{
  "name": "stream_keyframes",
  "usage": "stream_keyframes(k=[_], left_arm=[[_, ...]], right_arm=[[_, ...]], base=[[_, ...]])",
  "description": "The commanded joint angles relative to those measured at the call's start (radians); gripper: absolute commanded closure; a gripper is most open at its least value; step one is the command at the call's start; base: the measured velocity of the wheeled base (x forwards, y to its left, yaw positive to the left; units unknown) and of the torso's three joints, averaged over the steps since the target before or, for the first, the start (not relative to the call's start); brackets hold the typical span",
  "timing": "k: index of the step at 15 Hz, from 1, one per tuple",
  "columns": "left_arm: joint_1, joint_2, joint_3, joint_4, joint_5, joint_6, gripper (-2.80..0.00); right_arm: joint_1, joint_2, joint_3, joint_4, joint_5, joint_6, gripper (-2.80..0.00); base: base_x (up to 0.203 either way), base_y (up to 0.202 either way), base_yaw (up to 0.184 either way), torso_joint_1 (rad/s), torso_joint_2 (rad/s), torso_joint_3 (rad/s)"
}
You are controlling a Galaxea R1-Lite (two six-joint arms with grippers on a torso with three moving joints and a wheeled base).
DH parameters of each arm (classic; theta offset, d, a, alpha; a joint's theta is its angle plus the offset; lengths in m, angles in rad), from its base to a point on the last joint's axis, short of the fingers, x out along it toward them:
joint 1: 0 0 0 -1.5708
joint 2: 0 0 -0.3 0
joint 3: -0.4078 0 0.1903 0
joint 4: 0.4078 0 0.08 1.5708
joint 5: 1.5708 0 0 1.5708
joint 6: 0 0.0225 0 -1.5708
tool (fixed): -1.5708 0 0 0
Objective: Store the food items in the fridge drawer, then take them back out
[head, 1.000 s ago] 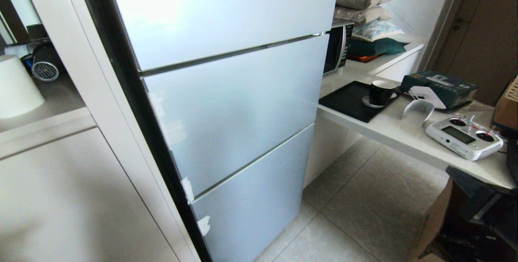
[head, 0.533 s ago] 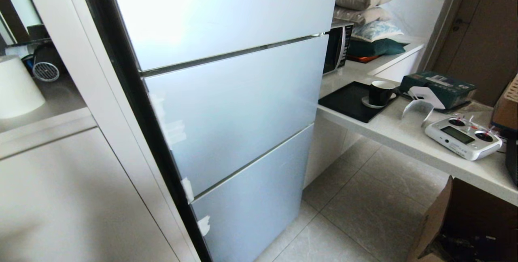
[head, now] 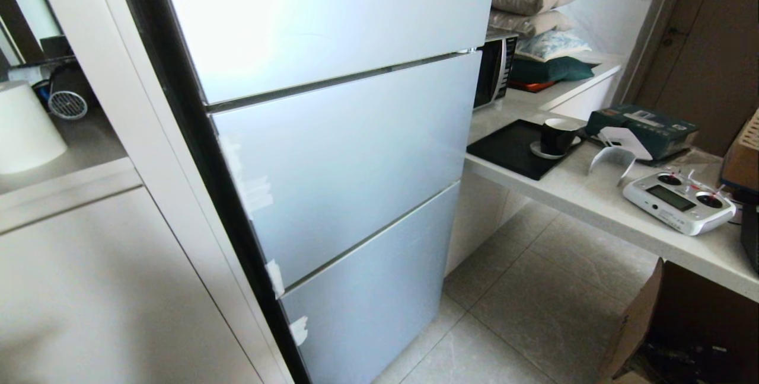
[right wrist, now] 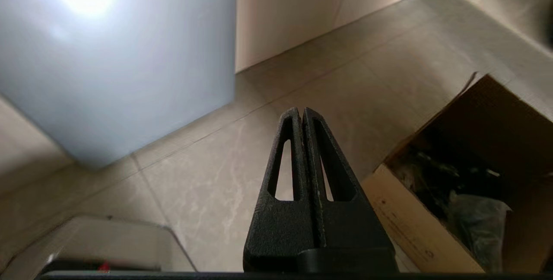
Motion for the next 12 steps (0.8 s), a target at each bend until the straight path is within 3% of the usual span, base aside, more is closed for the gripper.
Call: stream_keyframes(k=[1,4,7,12], left_arm=[[0.000,0.000,0.000,0.001,0.000,0.001,0.00],[0.000,0.000,0.000,-0.001,0.000,0.000,0.00],[0.000,0.000,0.000,0.000,0.000,0.000,0.00],[0.000,0.000,0.000,0.001,0.000,0.000,0.00]], right_arm=[[-0.029,-0.102,0.011,0.006,0.019,-0.009,0.00],[-0.039,-0.251,0.018,0.013,0.038,-0.008,0.00],[-0.042,-0.244,0.020,0.015,0.041,0.083,0.00],[-0.042,-0.244,0.020,0.013,0.039,0.090,0.00]], base=[[0.000,0.000,0.000,0.000,0.00,0.000],[0.000,0.000,0.000,0.000,0.00,0.000],[0.000,0.000,0.000,0.000,0.00,0.000],[0.000,0.000,0.000,0.000,0.00,0.000]])
